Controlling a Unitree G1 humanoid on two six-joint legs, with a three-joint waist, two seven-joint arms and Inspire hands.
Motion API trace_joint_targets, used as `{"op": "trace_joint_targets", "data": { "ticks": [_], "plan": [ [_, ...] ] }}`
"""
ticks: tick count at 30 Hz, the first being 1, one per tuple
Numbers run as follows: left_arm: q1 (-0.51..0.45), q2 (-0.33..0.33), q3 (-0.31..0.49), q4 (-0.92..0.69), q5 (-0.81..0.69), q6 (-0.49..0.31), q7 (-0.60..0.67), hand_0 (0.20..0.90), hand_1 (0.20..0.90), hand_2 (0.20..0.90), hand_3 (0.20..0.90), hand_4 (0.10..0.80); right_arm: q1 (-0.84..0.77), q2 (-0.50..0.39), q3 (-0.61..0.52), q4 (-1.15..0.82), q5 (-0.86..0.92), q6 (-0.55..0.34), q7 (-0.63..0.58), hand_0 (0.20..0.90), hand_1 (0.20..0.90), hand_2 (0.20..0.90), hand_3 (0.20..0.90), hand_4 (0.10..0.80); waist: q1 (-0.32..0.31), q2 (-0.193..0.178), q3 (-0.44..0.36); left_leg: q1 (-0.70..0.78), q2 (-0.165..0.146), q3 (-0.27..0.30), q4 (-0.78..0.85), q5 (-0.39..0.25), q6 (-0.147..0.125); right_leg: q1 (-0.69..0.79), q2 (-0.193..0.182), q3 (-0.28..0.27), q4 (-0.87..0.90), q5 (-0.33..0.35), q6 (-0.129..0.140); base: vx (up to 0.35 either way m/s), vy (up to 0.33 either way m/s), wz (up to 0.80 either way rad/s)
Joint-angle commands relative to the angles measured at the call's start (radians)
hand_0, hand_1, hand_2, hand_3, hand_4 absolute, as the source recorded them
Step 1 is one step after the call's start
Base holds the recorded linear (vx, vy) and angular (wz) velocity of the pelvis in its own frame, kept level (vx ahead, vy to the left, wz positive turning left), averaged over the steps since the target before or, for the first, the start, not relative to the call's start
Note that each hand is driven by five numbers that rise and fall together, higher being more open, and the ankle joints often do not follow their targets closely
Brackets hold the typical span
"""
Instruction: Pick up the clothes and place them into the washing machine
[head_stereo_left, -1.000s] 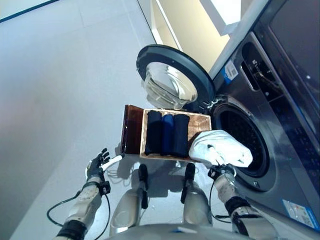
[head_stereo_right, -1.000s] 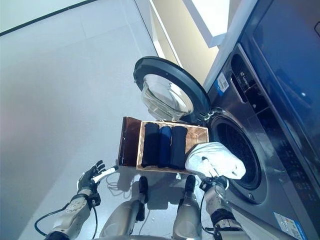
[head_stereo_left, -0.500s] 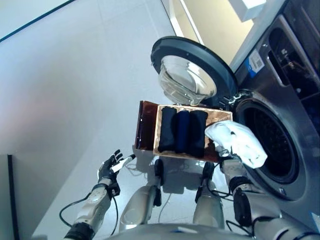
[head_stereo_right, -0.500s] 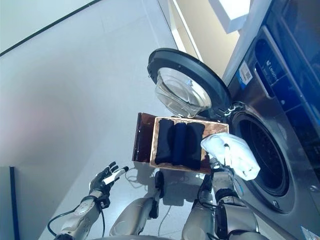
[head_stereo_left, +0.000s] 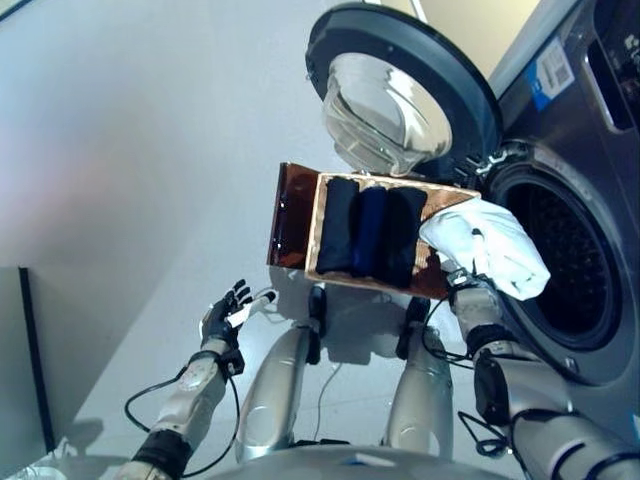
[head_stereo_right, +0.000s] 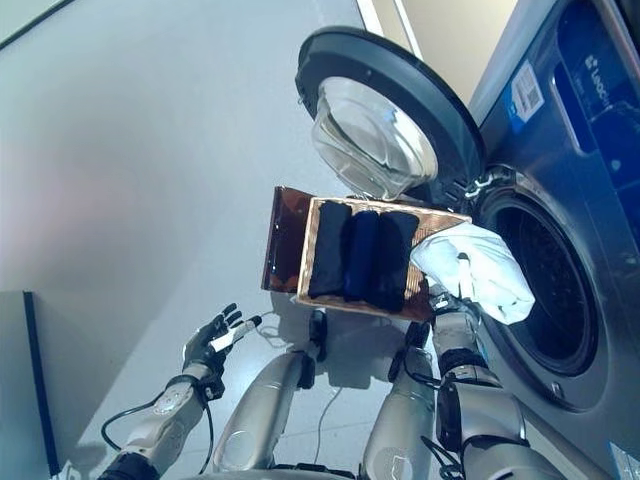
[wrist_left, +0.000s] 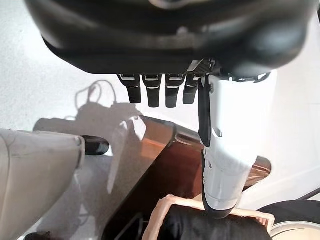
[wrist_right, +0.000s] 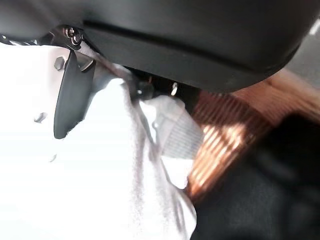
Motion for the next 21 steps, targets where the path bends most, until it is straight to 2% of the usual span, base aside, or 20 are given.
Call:
{"op": "trace_joint_targets", "data": {
  "ticks": [1,4,10,16,21],
  "plan": [
    [0.062,0.074,0.029,-0.086,-0.004,-0.041,0.019,0.9,0.9,0.9,0.9,0.8,0.017,-0.035,0.04,-0.059,-0.064,-0.053,0.003,0.2,0.2,0.2,0.2,0.3,0.002,-0.016,-0.032,-0.001,0.077,-0.053,0.14,-0.096,-0.079,0.031,-0.035,0.078,-0.014,0.052,0.038,0.0,0.0,0.0],
    [0.064,0.084,0.04,-0.084,-0.001,-0.043,0.024,0.9,0.9,0.9,0.9,0.8,0.004,-0.052,0.064,-0.062,-0.109,-0.043,-0.004,0.2,0.2,0.2,0.2,0.3,0.003,-0.015,-0.03,-0.02,0.073,-0.049,0.145,-0.096,-0.079,0.005,-0.036,0.089,-0.002,0.049,0.033,-0.033,-0.003,-0.03],
    [0.081,0.102,0.038,-0.098,-0.012,-0.048,0.037,0.9,0.9,0.9,0.9,0.8,-0.095,-0.111,-0.026,-0.042,-0.011,-0.096,-0.048,0.2,0.2,0.2,0.2,0.3,0.017,0.007,-0.038,-0.055,0.061,-0.046,0.151,-0.093,-0.078,-0.033,-0.037,0.103,0.007,0.045,0.031,-0.006,0.001,0.0],
    [0.063,0.117,0.016,-0.102,-0.008,-0.051,0.035,0.9,0.9,0.9,0.9,0.8,-0.191,-0.243,-0.114,-0.035,0.079,-0.151,-0.086,0.2,0.2,0.2,0.2,0.3,0.026,0.03,-0.055,-0.067,0.052,-0.047,0.129,-0.08,-0.083,-0.051,-0.042,0.108,0.012,0.04,0.037,-0.005,0.0,0.0],
    [0.053,0.12,0.01,-0.108,-0.006,-0.053,0.035,0.9,0.9,0.9,0.9,0.8,-0.214,-0.292,-0.119,-0.035,0.093,-0.163,-0.086,0.2,0.2,0.2,0.2,0.3,0.029,0.038,-0.063,-0.07,0.049,-0.046,0.118,-0.072,-0.083,-0.059,-0.045,0.11,0.011,0.046,0.04,-0.009,0.004,0.05]
  ]
}}
